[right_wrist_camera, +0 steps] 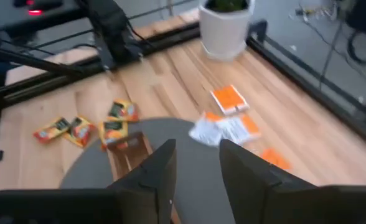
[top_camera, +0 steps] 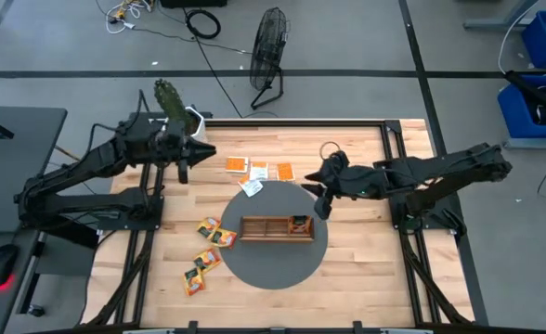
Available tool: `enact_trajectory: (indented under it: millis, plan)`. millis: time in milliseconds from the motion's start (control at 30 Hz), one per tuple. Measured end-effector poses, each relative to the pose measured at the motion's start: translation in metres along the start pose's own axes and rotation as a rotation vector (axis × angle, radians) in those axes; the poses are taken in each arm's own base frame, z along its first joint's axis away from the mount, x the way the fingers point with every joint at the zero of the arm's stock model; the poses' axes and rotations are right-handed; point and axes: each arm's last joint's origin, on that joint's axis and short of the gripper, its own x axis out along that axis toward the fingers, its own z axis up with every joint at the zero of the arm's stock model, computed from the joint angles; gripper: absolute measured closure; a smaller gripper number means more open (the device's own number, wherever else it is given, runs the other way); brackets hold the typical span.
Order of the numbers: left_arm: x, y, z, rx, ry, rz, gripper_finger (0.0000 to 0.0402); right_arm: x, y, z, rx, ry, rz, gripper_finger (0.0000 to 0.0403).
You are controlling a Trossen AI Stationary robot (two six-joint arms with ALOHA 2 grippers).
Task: Pick & Place Tea
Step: Put the yellow tea bag into the middle section of the wooden organizer
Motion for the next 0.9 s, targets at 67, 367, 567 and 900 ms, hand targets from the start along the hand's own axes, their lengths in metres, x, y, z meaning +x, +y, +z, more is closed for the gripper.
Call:
enact_trajectory:
  millis: [67, 367, 567, 900]
  plan:
    - [-0.005, 0.002, -0.013, -0.033, 0.041, 0.003, 0.0333, 0.0, -0.006, -0.015, 0.026, 0.027, -0.011, 0.0277]
    - [-0.005, 0.009, -0.072, -0.293, 0.399, 0.034, 0.0333, 0.006, -0.018, -0.047, 0.047, 0.091, -0.049, 0.0277]
    - [-0.001, 0.009, -0.1, -0.585, 0.537, 0.026, 0.0332, 0.007, -0.019, -0.048, 0.021, 0.096, -0.051, 0.0277]
    - [-0.001, 0.008, -0.136, -0.872, 0.701, 0.151, 0.0332, 0.007, -0.019, -0.049, -0.02, 0.111, -0.045, 0.0277]
